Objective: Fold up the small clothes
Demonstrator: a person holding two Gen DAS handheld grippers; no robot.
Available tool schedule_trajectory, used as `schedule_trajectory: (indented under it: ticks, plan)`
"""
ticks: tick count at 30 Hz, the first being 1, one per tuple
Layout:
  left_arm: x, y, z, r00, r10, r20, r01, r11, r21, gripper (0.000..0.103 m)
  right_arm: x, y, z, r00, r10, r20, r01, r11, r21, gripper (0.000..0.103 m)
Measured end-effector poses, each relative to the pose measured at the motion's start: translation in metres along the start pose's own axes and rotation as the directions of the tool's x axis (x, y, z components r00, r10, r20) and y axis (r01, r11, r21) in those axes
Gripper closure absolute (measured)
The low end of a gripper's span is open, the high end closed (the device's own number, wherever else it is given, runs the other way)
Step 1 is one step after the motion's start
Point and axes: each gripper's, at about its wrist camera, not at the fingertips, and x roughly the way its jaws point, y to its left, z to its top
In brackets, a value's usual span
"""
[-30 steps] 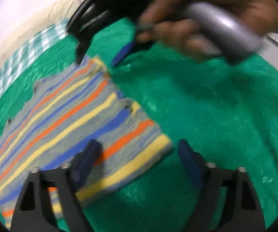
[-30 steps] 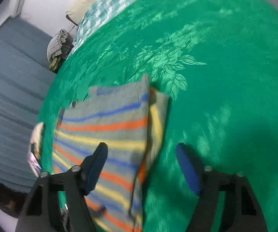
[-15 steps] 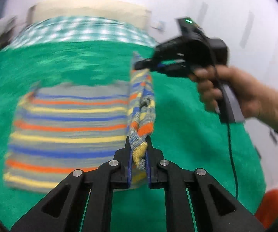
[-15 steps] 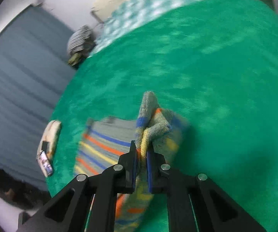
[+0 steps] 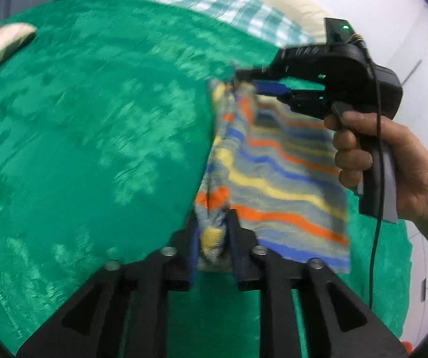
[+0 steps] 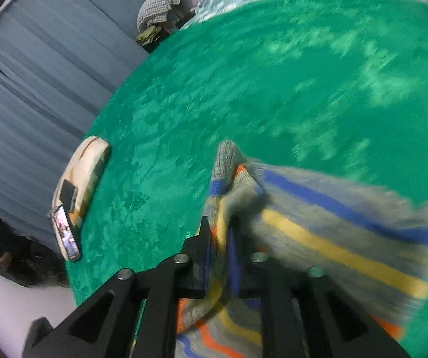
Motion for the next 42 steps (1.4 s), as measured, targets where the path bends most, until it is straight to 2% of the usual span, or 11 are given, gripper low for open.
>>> schedule_trajectory:
  ticks: [4, 9, 10, 12, 13, 16, 18, 21, 23, 25, 42]
  plan:
    - [-0.034, 0.0, 0.0, 0.998, -0.001, 0.06, 0.001, 1.0, -0.003, 0.049, -0.025, -0.012, -0.01, 0.986, 0.125, 0.114, -0.136, 0.987, 0.088, 0.071]
    - [-0.033, -0.017, 0.021, 0.997, -0.049, 0.067, 0.043, 0.994, 0.099, 0.032, -0.081, -0.004, -0.042, 0.99, -0.072, 0.125, 0.084, 0.992, -0.092, 0.071]
    - [-0.024, -0.019, 0.024, 0.998, -0.034, 0.049, 0.028, 0.993, 0.112, 0.034, -0.089, 0.001, -0.057, 0.99, -0.081, 0.114, 0.097, 0.985, -0.142, 0.071]
    - [-0.004, -0.016, 0.026, 1.0, 0.008, -0.007, -0.007, 0.996, 0.094, 0.067, -0.099, 0.01, -0.094, 0.995, -0.074, 0.071, 0.088, 0.971, -0.224, 0.071]
    - [0.006, -0.012, 0.025, 0.999, 0.017, -0.05, -0.013, 0.997, 0.081, 0.096, -0.099, 0.013, -0.117, 0.997, -0.068, 0.039, 0.076, 0.963, -0.258, 0.071]
    - [0.01, -0.001, 0.01, 0.993, 0.044, -0.109, -0.037, 0.997, 0.065, 0.094, -0.078, -0.012, -0.181, 0.975, -0.204, -0.087, 0.174, 0.947, -0.271, 0.072]
    - [0.001, -0.004, 0.002, 0.991, 0.063, -0.121, -0.052, 0.994, 0.093, 0.093, -0.088, -0.024, -0.204, 0.98, -0.198, -0.019, 0.188, 0.953, -0.237, 0.074]
    - [-0.025, -0.011, -0.003, 0.986, 0.145, -0.08, -0.133, 0.981, 0.14, 0.066, -0.112, -0.016, -0.213, 0.966, -0.256, 0.044, 0.26, 0.952, -0.163, 0.072]
    - [-0.041, -0.015, -0.006, 0.984, 0.171, -0.049, -0.163, 0.976, 0.144, 0.035, -0.132, -0.005, -0.224, 0.954, -0.277, 0.117, 0.292, 0.947, -0.136, 0.045]
    - [-0.057, -0.022, -0.006, 0.978, 0.208, 0.005, -0.206, 0.965, 0.163, 0.026, -0.145, 0.009, -0.239, 0.945, -0.282, 0.166, 0.306, 0.942, -0.138, 0.026]
    - [-0.087, -0.053, -0.003, 0.949, 0.296, 0.106, -0.313, 0.915, 0.256, 0.022, -0.18, 0.04, -0.305, 0.918, -0.348, 0.188, 0.374, 0.918, -0.129, 0.018]
